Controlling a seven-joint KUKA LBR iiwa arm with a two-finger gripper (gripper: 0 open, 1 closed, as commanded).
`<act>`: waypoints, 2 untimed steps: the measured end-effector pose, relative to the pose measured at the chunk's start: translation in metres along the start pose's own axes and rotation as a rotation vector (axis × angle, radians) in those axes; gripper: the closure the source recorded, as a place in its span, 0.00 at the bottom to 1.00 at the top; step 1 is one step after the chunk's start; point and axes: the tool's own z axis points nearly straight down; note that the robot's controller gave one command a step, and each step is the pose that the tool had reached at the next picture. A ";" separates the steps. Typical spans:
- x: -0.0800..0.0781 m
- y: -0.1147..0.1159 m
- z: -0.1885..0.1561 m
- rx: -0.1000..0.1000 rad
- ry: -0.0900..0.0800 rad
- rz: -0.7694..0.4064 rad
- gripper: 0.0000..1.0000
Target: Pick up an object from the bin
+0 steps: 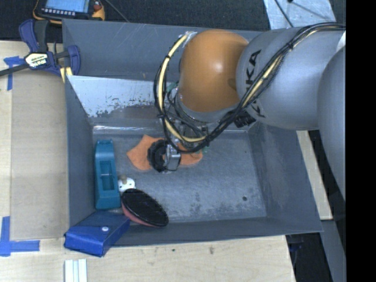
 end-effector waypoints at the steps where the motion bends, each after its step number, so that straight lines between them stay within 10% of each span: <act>1: -0.002 -0.001 -0.005 -0.001 -0.009 0.003 0.00; 2: -0.039 -0.002 0.076 -0.002 -0.014 0.027 0.00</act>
Offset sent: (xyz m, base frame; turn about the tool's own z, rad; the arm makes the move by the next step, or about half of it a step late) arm 0.0468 -0.0032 -0.1068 0.0391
